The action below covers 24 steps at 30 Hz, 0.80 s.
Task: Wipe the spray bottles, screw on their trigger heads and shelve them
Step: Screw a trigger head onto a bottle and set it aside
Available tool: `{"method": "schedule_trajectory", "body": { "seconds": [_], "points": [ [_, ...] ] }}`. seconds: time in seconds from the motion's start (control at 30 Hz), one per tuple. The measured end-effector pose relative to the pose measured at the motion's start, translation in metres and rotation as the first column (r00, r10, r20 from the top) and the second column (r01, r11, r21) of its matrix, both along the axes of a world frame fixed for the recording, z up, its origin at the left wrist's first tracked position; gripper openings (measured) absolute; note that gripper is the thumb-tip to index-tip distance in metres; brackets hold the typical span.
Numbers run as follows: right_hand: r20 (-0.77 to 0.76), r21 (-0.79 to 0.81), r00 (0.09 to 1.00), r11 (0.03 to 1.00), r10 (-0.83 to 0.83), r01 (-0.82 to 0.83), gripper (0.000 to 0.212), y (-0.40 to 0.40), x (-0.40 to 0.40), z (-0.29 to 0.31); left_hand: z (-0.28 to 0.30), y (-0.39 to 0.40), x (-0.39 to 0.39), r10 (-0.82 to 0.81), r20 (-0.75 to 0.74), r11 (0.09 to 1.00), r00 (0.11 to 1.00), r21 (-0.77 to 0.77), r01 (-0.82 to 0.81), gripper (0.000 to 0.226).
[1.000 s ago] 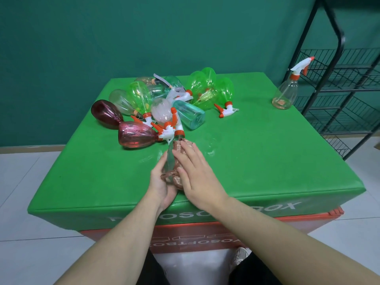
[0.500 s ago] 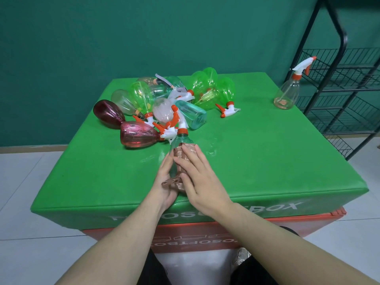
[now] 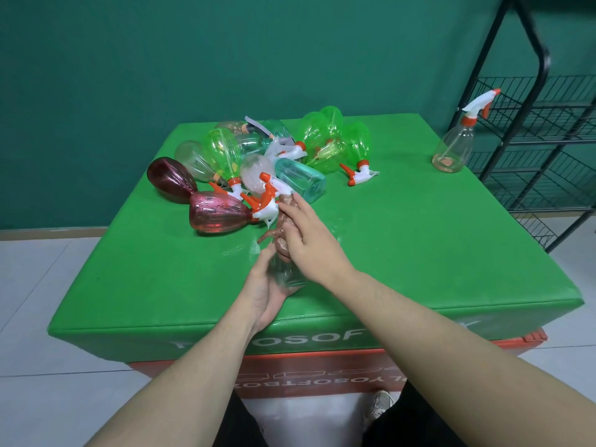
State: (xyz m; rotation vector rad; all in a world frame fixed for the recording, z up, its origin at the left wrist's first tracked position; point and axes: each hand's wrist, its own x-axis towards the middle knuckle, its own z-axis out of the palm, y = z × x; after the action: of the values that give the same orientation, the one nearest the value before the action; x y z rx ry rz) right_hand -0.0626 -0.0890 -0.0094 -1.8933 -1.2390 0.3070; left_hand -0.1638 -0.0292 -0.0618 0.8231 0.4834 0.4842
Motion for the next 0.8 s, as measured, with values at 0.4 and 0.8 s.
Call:
{"method": "schedule_trajectory", "body": {
  "seconds": [0.4, 0.8],
  "points": [
    [0.269, 0.023, 0.963, 0.999, 0.031, -0.038, 0.053, -0.027, -0.015, -0.035, -0.001, 0.001, 0.001, 0.072, 0.009, 0.987, 0.997, -0.148, -0.070, 0.049],
    [0.366, 0.042, 0.924, 0.990, 0.108, -0.133, 0.049, -0.048, -0.030, -0.054, -0.009, 0.007, 0.000, 0.137, -0.007, 0.967, 0.990, -0.217, -0.136, 0.118]
  ]
}}
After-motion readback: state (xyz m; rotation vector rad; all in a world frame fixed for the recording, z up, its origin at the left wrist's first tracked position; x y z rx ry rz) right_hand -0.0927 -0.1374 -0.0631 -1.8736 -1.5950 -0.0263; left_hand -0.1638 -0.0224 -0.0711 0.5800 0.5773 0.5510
